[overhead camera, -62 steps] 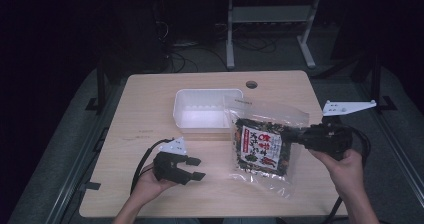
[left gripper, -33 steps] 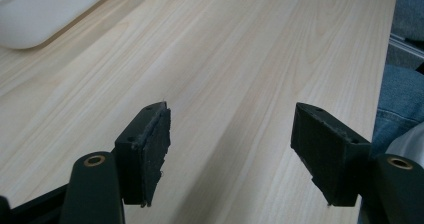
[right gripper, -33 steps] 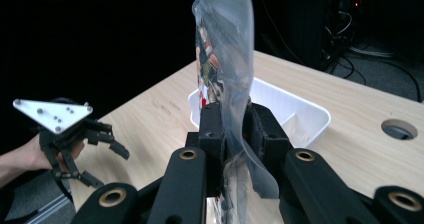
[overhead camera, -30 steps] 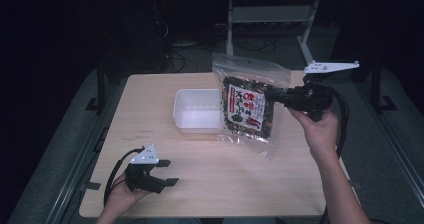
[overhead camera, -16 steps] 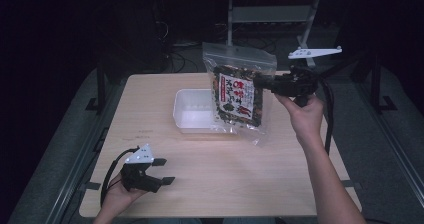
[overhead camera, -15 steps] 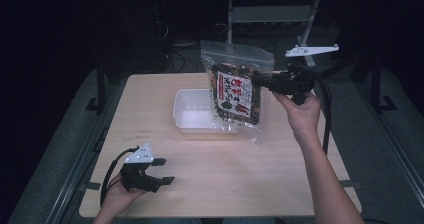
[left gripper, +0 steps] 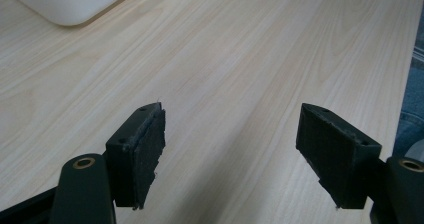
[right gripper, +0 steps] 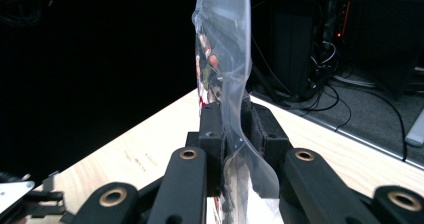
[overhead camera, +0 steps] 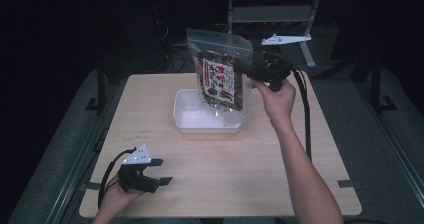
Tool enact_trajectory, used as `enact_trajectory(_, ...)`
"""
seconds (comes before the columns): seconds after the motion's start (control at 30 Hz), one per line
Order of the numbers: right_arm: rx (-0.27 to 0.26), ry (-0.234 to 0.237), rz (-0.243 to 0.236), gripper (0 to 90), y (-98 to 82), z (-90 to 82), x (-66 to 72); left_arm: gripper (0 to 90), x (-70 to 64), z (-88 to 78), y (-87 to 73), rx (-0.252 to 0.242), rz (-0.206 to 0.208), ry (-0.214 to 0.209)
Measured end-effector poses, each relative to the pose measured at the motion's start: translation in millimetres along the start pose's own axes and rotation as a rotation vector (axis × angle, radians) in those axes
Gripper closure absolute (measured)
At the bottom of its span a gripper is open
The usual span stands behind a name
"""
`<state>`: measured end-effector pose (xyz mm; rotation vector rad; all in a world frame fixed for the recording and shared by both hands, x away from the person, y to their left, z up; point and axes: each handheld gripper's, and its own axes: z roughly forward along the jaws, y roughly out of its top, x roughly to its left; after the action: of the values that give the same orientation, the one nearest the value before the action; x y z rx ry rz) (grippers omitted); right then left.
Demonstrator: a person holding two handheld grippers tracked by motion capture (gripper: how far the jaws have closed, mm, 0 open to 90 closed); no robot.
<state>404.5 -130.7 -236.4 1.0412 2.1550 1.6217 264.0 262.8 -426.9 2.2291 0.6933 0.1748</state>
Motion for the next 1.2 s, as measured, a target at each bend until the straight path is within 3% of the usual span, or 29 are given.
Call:
enact_trajectory(0.73,-0.022,-0.055,-0.013,77.3,4.1,63.3,12.1,24.7,5.1,-3.9,-3.3,-0.006,-0.010,0.021)
enact_trajectory(1.07,-0.021,-0.068,0.011,77.3,-7.8,95.4,7.7,24.7,7.3,-2.2,-5.5,0.003,-0.019,0.018)
enact_trajectory(1.2,-0.022,-0.108,0.001,77.3,-18.9,108.3,9.3,24.7,8.1,-3.4,-6.2,-0.008,-0.027,0.018)
